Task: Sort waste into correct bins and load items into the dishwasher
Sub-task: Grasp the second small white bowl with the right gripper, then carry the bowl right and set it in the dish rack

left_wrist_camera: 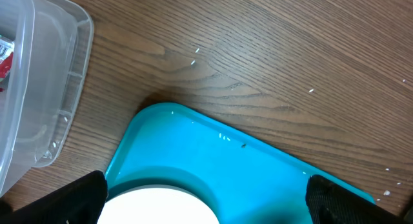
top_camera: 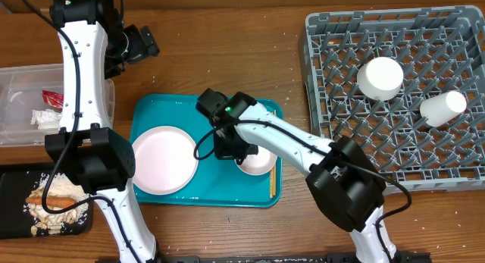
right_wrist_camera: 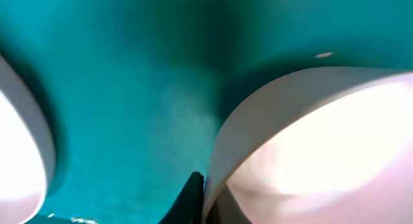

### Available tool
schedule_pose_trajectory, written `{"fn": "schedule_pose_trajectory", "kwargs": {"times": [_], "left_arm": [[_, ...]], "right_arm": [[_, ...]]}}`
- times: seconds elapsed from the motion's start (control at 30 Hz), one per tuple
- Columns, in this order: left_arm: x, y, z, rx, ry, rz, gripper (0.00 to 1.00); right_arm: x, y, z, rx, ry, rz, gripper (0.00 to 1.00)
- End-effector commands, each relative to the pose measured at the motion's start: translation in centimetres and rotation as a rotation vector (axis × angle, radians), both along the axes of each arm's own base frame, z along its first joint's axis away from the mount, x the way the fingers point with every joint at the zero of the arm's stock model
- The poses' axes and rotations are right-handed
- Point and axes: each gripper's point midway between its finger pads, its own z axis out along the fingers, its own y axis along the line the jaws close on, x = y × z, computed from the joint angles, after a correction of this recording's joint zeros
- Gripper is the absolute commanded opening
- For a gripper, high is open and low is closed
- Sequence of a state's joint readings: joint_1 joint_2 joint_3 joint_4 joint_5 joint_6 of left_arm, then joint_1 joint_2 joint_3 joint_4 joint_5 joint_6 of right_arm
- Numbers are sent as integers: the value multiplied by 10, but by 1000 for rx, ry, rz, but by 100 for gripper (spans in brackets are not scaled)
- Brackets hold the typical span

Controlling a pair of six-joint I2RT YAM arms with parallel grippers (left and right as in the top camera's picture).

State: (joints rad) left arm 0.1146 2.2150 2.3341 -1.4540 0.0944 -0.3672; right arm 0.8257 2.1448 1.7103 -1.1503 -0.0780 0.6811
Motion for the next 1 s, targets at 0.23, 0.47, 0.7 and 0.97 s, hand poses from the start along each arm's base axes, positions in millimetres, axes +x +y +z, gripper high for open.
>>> {"fn": "schedule_pose_trajectory", "kwargs": {"times": [0.23, 0.47, 0.7, 0.97], "left_arm": [[0, -3, 0, -8, 0, 0, 100], [0, -3, 0, -8, 1, 1, 100], [0, -3, 0, -8, 1, 1, 100], [0, -3, 0, -8, 1, 1, 100]], "right_arm": [[45, -44, 131, 191, -216, -65, 4], [84, -152, 198, 339, -321, -150, 4], [101, -231, 218, 678, -367, -102, 4], [97, -292, 206, 977, -448, -167, 4]]}}
